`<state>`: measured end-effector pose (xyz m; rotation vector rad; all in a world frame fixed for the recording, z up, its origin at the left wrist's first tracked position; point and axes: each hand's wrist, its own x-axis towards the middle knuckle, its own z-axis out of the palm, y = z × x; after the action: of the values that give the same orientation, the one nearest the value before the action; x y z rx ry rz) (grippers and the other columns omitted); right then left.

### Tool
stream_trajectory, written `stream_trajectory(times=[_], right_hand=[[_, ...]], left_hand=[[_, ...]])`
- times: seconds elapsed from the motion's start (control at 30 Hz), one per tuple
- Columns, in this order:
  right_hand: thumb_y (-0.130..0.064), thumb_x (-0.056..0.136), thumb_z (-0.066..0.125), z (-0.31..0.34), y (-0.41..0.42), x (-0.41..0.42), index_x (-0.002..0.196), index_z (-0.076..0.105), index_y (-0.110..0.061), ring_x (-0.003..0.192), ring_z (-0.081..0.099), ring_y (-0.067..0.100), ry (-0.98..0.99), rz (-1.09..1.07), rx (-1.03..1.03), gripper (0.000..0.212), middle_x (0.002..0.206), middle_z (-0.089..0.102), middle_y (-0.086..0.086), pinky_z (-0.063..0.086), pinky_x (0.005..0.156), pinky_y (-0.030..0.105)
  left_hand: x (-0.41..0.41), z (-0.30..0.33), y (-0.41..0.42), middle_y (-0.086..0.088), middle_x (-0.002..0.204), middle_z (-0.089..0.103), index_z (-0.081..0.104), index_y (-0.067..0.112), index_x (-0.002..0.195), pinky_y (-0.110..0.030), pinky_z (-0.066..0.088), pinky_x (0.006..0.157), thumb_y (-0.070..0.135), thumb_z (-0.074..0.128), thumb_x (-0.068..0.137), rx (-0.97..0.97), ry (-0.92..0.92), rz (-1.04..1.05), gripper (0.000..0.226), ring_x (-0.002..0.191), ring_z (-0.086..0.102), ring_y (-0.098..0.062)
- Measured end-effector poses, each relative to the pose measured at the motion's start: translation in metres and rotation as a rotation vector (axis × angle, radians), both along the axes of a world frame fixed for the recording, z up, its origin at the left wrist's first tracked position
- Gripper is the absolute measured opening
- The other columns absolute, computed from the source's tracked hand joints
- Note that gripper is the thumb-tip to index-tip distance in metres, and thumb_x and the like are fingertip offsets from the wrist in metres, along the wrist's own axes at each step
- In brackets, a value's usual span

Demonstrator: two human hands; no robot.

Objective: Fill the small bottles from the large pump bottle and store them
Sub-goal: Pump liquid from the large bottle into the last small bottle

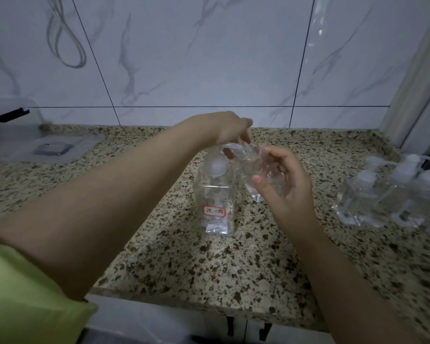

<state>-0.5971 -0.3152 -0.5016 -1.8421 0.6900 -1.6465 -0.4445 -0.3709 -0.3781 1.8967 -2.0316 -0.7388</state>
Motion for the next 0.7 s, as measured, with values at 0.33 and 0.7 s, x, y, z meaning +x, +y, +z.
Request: stream_trajectory(times=[0.33, 0.7], right_hand=[[-0.028, 0.086, 0.064, 0.0009, 0.0015, -0.0009, 0.121, 0.060, -0.016, 0.105, 0.061, 0.012, 0.013, -0.008, 0.024, 0.037, 0.107, 0.064, -0.001, 0.051, 0.093, 0.024], [-0.027, 0.087, 0.065, 0.0007, 0.0011, -0.0017, 0.121, 0.059, -0.020, 0.103, 0.060, 0.017, 0.021, -0.005, 0.019, 0.035, 0.105, 0.063, 0.000, 0.053, 0.093, 0.030]], left_hand=[[0.0009, -0.0016, -0.0012, -0.003, 0.103, 0.068, 0.072, 0.018, 0.111, -0.024, 0.040, 0.073, 0.046, 0.024, 0.106, 0.018, -0.009, 0.010, 0.056, 0.087, 0.064, -0.018], [0.0025, -0.0028, -0.0041, -0.005, 0.111, 0.065, 0.072, 0.020, 0.108, -0.029, 0.042, 0.083, 0.048, 0.023, 0.105, 0.024, -0.051, 0.017, 0.057, 0.094, 0.064, -0.020]])
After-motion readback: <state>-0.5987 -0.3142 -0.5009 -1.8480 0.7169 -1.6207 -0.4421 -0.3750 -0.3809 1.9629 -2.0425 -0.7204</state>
